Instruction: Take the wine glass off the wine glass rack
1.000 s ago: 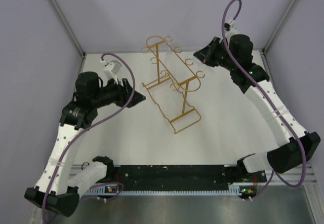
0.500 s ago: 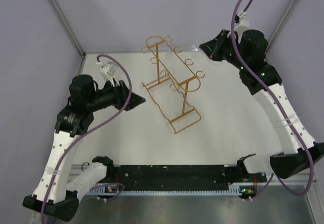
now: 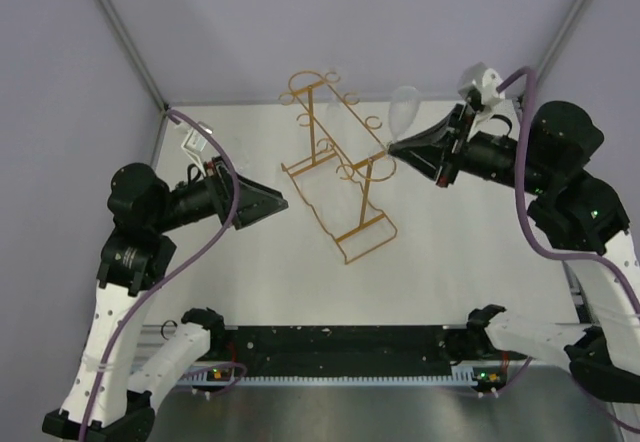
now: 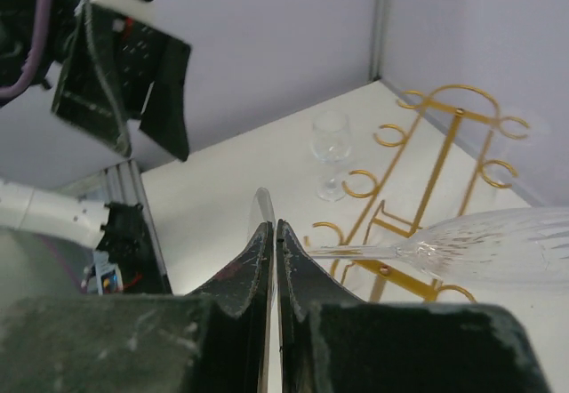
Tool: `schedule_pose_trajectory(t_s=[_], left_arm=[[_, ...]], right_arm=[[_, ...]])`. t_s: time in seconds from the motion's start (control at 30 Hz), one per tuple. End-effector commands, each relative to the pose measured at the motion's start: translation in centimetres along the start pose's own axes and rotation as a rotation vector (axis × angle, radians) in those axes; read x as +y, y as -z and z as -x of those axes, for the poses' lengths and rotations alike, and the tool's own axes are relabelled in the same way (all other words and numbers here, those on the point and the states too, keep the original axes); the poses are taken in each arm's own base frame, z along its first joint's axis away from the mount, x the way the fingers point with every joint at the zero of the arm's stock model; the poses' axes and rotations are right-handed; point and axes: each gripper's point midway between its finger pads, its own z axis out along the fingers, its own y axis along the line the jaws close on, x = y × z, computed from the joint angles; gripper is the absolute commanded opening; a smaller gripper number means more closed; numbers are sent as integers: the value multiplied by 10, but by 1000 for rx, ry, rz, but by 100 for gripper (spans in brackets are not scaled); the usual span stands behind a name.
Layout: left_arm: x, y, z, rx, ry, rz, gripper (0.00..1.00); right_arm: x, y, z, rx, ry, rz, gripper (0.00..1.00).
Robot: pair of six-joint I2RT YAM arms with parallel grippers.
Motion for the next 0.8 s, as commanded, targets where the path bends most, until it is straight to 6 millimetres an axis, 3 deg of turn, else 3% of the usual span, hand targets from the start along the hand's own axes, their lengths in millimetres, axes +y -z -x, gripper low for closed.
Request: schedule_pose_trajectory(t_s=[0.0, 0.17, 0.43, 0.77], left_arm=[[-27, 4, 4, -4, 5, -113, 62], [-33, 6, 0, 3, 32, -139, 63], [-26, 6, -9, 21, 52, -137, 62], [-19, 2, -10, 28, 80, -143, 63]], right_arm=[[32, -4, -16, 79, 207, 110, 0], [69, -15, -33, 106, 356, 195, 0], [93, -35, -59, 168, 581, 202, 0], [115, -56, -74, 183, 782, 176, 0]])
